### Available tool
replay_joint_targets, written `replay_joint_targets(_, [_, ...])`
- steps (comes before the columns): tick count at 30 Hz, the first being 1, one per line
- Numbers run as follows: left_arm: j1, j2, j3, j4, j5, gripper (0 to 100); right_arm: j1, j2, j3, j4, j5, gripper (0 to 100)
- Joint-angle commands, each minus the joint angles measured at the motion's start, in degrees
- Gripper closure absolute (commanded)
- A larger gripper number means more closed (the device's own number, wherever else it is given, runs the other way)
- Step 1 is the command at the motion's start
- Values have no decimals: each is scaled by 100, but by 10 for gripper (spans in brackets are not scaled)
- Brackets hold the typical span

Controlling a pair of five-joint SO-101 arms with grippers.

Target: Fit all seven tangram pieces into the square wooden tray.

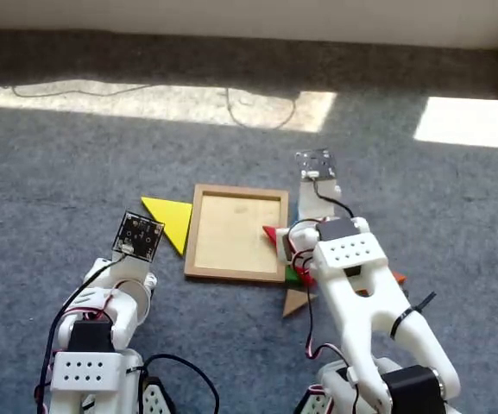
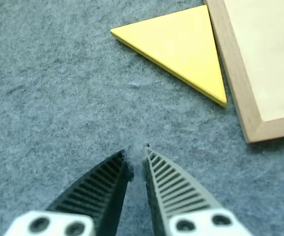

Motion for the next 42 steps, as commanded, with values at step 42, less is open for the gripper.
replay_joint_targets(42, [31,-48,171,26,26,950,-593,1218,-224,-505,-88,994])
